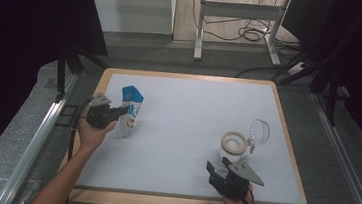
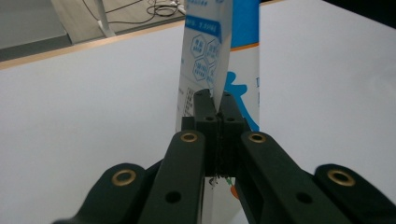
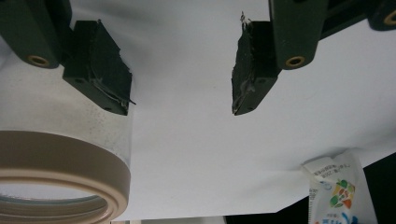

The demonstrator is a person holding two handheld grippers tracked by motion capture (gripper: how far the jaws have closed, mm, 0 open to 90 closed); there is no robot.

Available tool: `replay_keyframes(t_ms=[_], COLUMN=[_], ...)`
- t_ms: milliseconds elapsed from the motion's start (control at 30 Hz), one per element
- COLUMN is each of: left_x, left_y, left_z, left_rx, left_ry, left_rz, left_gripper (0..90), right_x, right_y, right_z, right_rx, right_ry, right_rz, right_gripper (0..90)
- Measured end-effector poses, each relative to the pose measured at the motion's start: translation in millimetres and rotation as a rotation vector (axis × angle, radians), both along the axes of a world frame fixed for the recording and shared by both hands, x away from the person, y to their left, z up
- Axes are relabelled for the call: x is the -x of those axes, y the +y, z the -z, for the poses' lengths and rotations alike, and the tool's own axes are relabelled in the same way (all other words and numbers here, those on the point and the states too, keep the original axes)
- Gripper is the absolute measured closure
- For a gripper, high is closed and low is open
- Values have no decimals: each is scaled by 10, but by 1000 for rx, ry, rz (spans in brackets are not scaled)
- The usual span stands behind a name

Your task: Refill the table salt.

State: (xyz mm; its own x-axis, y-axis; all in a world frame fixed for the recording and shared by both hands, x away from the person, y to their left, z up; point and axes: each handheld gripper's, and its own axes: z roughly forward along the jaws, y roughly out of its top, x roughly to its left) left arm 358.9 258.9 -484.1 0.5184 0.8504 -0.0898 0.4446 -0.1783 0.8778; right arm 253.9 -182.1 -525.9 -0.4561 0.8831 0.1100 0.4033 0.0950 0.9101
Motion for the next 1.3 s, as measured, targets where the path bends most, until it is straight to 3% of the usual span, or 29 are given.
replay_keyframes(t_ms=[100,167,367,667,1000,1300], left_x=[135,150,103,9,-83,-8], left_y=[4,-1,-18,-109,-80,-57], left_z=[28,29,32,-9,4,23], left_rx=[5,6,14,-24,7,13], left_ry=[-14,-16,-10,-12,-7,-12], left_rz=[-1,-6,-3,17,25,40], left_gripper=[900,900,900,863,636,451], right_x=[4,5,9,9,13,14], right_y=[10,10,4,-16,-30,-16], right_z=[-12,-15,-20,-35,-43,-38], right_rx=[2,3,-1,-6,-10,-5], right_ry=[-8,-10,-9,-12,-15,-14], right_rz=[-2,-3,0,3,7,2], right_gripper=[386,386,386,386,386,386])
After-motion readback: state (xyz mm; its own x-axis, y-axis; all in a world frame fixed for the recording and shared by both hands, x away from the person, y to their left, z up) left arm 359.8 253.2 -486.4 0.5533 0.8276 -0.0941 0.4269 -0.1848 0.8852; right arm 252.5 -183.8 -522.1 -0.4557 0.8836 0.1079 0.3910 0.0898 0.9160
